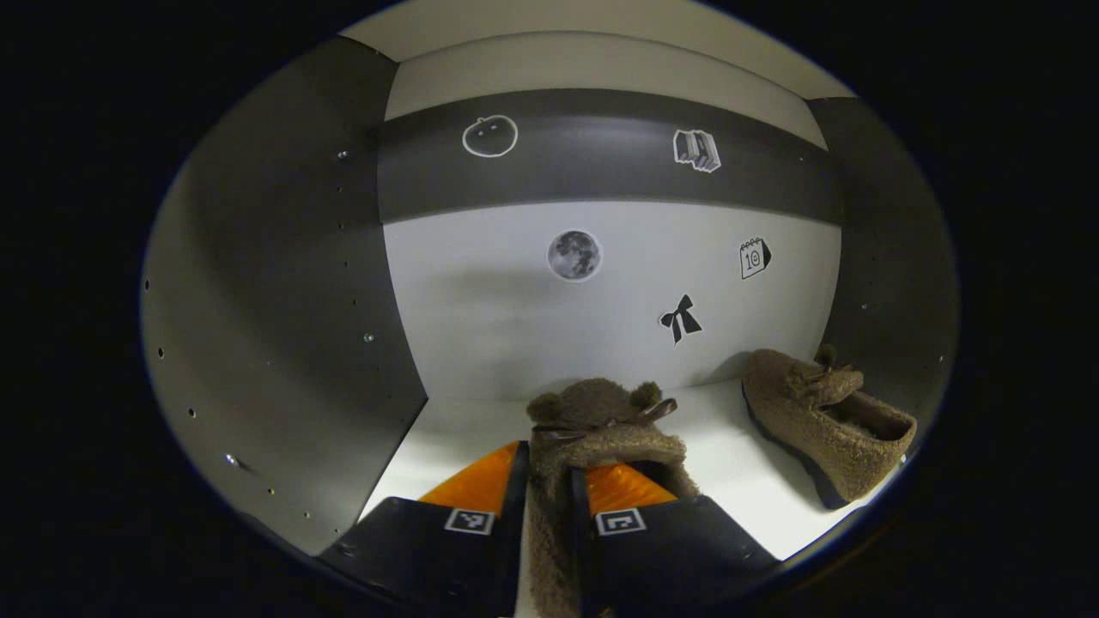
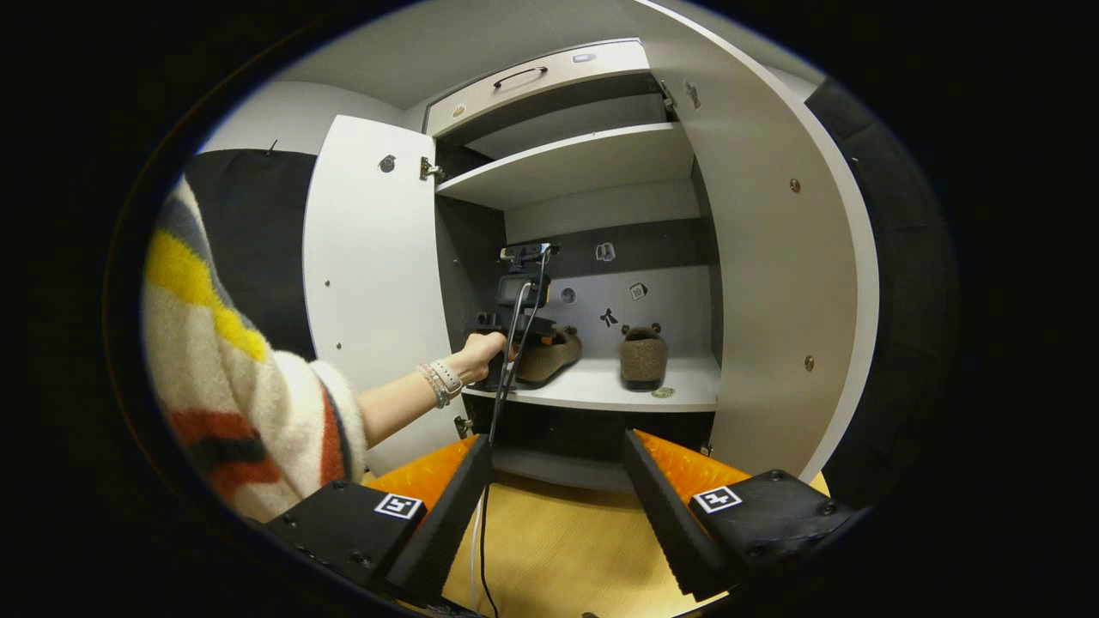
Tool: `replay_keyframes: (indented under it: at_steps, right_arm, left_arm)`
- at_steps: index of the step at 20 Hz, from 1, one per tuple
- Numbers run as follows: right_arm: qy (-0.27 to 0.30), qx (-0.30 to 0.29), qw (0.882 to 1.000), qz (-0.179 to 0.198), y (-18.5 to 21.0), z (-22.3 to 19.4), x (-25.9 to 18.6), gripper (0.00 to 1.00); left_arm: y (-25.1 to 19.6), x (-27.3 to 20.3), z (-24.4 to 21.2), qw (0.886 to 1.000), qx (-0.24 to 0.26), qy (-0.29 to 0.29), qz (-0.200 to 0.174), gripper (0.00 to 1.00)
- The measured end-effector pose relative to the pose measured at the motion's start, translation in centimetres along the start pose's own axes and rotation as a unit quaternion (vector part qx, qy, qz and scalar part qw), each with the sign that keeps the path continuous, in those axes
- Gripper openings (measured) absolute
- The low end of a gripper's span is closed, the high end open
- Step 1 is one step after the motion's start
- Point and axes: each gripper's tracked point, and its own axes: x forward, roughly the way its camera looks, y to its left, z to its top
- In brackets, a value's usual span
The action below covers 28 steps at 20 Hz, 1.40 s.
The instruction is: Grab one shoe with the right hand and put it into the shoe cabinet, grab the other shoe with the left hand and put it into the shoe cabinet; then close the right door with the right hand and the left door with the left hand.
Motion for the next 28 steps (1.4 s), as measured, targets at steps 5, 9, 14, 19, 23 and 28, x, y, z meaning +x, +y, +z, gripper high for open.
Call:
replay_keyframes:
  at_steps: [5, 9, 14, 19, 23, 28]
  right_arm:
    - [-0.001, 0.005, 1.000, -0.001, 0.2, 0.1, 0.1, 0.98]
    - [-0.010, -0.003, 1.000, 0.001, 1.1, 0.7, 0.1, 0.98]
    - [-0.025, -0.019, 1.000, 0.002, 3.0, 1.8, -0.7, 0.98]
    - [-0.058, -0.065, 0.996, -0.025, 2.9, 3.9, -3.0, 0.99]
    - [-0.086, -0.079, 0.991, -0.066, 0.7, 6.3, -6.5, 0.98]
    - [-0.094, -0.077, 0.980, -0.160, -7.3, 8.1, -11.5, 0.98]
  left_arm:
    - [1.0, -1.2, 1.2, 1.000, 0.019, -0.020, 0.006, 0.84]
    - [0.9, -4.6, 1.6, 0.998, 0.032, -0.052, -0.012, 0.96]
    - [0.8, -11.1, 3.5, 0.994, 0.011, -0.104, -0.042, 0.96]
    - [-0.5, -23.0, 3.3, 0.980, -0.010, -0.165, -0.107, 1.00]
    - [-1.6, -33.3, 0.7, 0.967, -0.003, -0.200, -0.156, 1.00]
    - [-1.1, -42.4, -1.2, 0.950, -0.034, -0.239, -0.198, 0.96]
